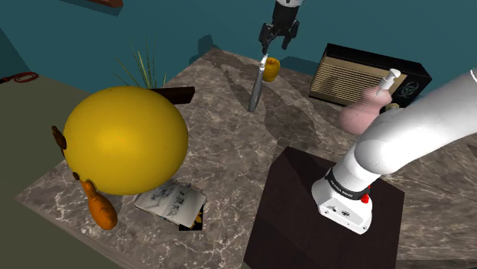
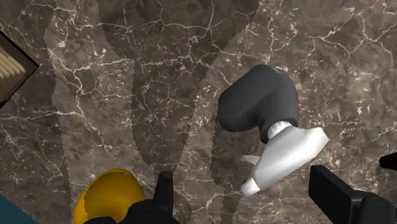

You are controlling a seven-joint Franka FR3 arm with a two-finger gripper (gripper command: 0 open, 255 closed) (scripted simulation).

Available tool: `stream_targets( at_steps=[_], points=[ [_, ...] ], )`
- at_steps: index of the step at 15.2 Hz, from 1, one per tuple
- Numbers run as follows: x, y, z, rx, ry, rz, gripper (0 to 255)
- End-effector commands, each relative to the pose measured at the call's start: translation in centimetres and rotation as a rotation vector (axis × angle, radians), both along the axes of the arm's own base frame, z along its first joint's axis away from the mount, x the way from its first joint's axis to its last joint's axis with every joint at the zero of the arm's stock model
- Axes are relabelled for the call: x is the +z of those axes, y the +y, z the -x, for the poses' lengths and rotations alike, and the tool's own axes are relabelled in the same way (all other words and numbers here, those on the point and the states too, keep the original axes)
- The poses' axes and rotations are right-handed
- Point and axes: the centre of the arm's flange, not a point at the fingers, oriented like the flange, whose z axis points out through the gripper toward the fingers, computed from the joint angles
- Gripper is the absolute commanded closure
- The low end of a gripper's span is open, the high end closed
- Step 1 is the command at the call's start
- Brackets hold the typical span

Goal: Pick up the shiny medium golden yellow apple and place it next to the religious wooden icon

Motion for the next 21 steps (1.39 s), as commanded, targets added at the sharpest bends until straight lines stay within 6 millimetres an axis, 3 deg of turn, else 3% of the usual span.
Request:
stream_targets(
  at_steps=[1,12,19,21],
  points=[
    [-0.6,-1.8,-1.6,-0.050,0.002,0.009,0],
    [-5.9,-12.5,-9.5,-0.314,0.016,0.053,0],
    [-9.1,-20.3,-12.9,-0.483,0.024,0.082,0],
    [-9.7,-20.9,-13.0,-0.491,0.025,0.083,0]
  ],
)
